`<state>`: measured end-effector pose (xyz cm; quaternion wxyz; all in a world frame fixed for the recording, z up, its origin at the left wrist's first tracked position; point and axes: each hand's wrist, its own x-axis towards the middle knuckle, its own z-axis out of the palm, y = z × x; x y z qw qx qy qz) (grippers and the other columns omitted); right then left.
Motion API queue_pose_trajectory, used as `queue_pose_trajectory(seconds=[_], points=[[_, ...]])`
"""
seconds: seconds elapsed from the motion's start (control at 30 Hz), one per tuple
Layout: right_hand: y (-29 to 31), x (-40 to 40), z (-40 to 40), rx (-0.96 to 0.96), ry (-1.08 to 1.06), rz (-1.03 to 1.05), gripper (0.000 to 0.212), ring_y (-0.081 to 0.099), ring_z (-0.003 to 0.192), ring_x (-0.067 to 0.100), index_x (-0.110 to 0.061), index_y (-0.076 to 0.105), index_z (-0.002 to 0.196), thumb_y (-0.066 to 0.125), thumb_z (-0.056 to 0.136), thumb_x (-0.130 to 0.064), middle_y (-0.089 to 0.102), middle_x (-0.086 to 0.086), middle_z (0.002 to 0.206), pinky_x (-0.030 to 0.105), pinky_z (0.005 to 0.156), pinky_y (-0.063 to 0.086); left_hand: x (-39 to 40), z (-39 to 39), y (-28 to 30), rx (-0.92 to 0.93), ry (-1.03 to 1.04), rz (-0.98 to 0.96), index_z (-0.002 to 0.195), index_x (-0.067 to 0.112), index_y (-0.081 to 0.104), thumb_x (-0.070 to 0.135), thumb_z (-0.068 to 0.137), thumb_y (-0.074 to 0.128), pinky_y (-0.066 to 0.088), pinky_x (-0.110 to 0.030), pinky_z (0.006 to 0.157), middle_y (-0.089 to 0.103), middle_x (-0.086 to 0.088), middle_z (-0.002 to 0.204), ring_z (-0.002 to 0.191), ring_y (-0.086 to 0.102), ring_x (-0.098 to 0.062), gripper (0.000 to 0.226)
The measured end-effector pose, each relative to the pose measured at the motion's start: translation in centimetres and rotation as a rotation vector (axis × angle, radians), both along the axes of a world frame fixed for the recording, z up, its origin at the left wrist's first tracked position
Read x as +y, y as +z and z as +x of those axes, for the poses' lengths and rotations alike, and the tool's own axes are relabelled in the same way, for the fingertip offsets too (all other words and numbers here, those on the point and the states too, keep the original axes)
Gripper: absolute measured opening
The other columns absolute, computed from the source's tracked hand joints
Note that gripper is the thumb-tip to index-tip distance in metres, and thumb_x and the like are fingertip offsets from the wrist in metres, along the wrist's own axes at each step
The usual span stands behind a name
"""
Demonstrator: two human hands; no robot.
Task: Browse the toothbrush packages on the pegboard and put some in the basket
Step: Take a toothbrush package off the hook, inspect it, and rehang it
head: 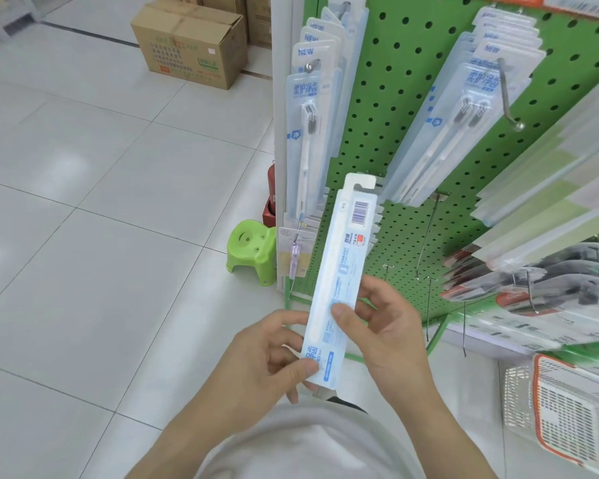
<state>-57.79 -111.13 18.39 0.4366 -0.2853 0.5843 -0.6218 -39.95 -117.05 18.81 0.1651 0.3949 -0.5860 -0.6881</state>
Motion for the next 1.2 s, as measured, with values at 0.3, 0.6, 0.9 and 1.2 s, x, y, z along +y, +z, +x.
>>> queue_pose_trajectory(seconds=[0.3,0.6,0.9,1.2], points=[[1.2,-0.7,-2.1,0.306,-0.106,0.068,0.119,0.069,0.062,0.020,-0.049,0.035,0.141,0.099,0.051,-0.006,0.062,-0.011,0.119,0.027,0.056,0.057,-0.5,0.3,-0.1,-0.030,-0.096,-0.037,0.112,0.046,0.067,0.001,0.094,0.065,0.051,-0.028,0.060,0.067,-0.001,0.084,0.072,0.072,-0.025,0.049],[2.3,-1.3,-6.5,0.354,-0.312,0.054,0.097,0.065,0.062,0.015,-0.036,0.045,0.143,0.093,0.061,-0.015,0.066,0.002,0.096,0.028,0.059,0.058,-0.8,-0.2,-1.0,-0.054,-0.190,-0.048,0.123,0.040,0.066,0.001,0.098,0.059,0.055,-0.036,0.076,0.064,0.002,0.083,0.077,0.070,-0.023,0.047],[1.8,-1.8,-7.5,0.329,-0.526,-0.023,0.020,0.063,0.047,0.018,-0.021,0.061,0.092,0.079,0.087,-0.015,0.066,-0.004,0.060,0.026,0.043,0.050,-1.7,-0.8,-1.8,-0.133,0.109,-0.138,0.101,0.029,0.075,0.000,0.095,0.062,0.048,-0.016,0.059,0.067,-0.008,0.085,0.055,0.056,-0.009,0.033],[1.1,-2.6,-4.5,0.359,-0.458,0.035,0.073,0.070,0.086,0.015,-0.037,0.049,0.111,0.096,0.061,-0.013,0.065,0.000,0.105,0.030,0.063,0.058,-2.3,-1.2,-1.5,-0.154,0.225,-0.160,0.086,0.025,0.074,0.013,0.088,0.075,0.037,-0.014,0.050,0.062,0.009,0.065,0.052,0.045,-0.011,0.012]])
